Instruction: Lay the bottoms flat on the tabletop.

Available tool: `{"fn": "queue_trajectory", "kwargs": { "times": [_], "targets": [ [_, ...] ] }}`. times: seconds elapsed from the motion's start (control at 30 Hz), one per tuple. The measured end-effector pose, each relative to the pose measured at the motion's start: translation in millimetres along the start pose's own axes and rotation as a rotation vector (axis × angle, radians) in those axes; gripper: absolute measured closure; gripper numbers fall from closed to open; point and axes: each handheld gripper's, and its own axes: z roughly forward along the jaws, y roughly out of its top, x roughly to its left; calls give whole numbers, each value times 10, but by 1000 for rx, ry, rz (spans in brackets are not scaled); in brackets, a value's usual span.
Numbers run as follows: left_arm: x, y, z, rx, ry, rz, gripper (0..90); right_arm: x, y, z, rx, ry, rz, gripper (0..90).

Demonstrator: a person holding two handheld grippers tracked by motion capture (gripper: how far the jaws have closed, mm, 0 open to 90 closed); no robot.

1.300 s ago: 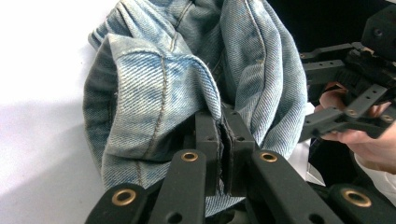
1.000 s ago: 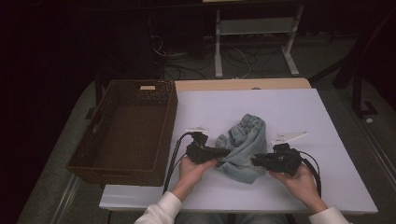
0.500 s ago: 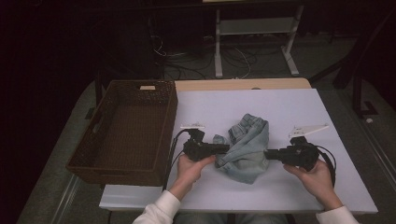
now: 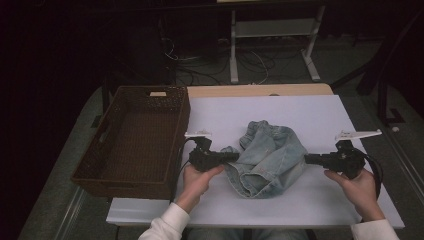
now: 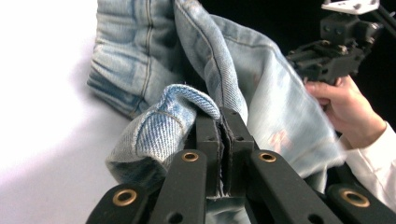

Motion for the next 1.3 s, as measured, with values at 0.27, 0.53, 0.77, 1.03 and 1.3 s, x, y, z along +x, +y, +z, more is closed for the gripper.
{"fn": "queue_trajectory", "kwargs": {
  "times": [0.27,0.53,0.77,1.03,1.3],
  "targets": [
    [17,-236,-78,102,25,-23,867,-228,-167,80,87,-8,89,842],
    [-46,-390,-142,139,32,-9,864,-267,-274,113,114,-21,123,832],
    [-14,-412,-140,146,44,-17,848,-302,-268,73,96,-3,158,752],
    [-27,-368,-160,123,82,30,688,-344,-184,17,55,-62,161,557],
    [-52,-268,-249,31,59,65,462,-356,-100,5,84,-123,124,436]
  ]
}}
